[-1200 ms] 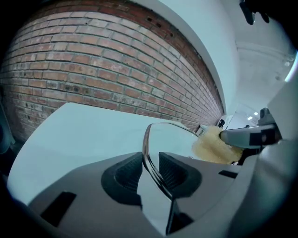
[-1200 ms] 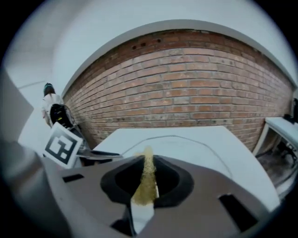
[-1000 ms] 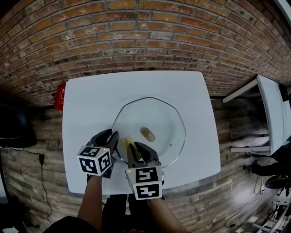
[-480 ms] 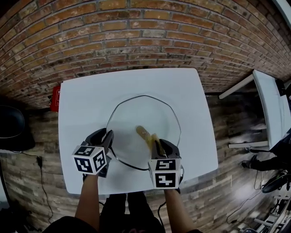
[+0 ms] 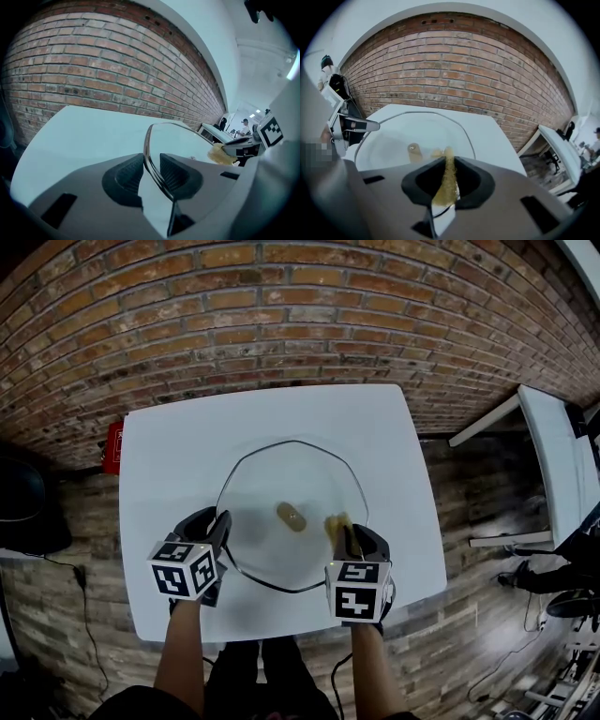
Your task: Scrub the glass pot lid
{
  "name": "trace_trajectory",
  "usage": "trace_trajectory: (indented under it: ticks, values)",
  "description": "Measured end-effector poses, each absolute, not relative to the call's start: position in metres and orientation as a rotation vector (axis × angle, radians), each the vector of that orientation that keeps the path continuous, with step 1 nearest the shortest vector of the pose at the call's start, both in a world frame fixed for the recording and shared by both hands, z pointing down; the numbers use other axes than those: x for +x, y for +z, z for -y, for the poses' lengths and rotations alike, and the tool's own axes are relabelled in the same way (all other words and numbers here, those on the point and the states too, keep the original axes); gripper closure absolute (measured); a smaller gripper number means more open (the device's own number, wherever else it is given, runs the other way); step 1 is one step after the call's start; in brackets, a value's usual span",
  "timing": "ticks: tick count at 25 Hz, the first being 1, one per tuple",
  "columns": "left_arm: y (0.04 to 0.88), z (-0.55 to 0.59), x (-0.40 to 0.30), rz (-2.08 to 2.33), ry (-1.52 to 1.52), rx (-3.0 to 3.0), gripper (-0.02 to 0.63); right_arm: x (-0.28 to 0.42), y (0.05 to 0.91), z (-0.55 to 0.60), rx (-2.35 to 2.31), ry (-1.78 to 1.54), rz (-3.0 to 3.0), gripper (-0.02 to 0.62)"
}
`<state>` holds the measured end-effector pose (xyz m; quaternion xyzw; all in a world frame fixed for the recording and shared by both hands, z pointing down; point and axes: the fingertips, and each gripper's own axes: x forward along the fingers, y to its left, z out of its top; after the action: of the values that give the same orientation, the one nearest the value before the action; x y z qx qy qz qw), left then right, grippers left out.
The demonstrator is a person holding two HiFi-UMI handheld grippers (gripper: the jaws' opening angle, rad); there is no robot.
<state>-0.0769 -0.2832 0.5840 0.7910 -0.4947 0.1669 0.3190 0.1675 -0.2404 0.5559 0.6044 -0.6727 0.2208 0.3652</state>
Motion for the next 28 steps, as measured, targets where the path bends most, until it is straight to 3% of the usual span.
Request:
trace_trajectory:
  ticks: [14, 28]
  values:
    - [0.571, 0.283, -0.088, 1.345, 0.434, 2.128, 0.492, 0.158, 0.540, 0.239, 1.682, 0.526, 1.850, 0.537]
    - [0.462, 0.279, -0.106, 1.485, 0.305, 2.312, 0.492, 0.148, 0.431, 0.239, 1.903, 0.319, 2.017, 0.537]
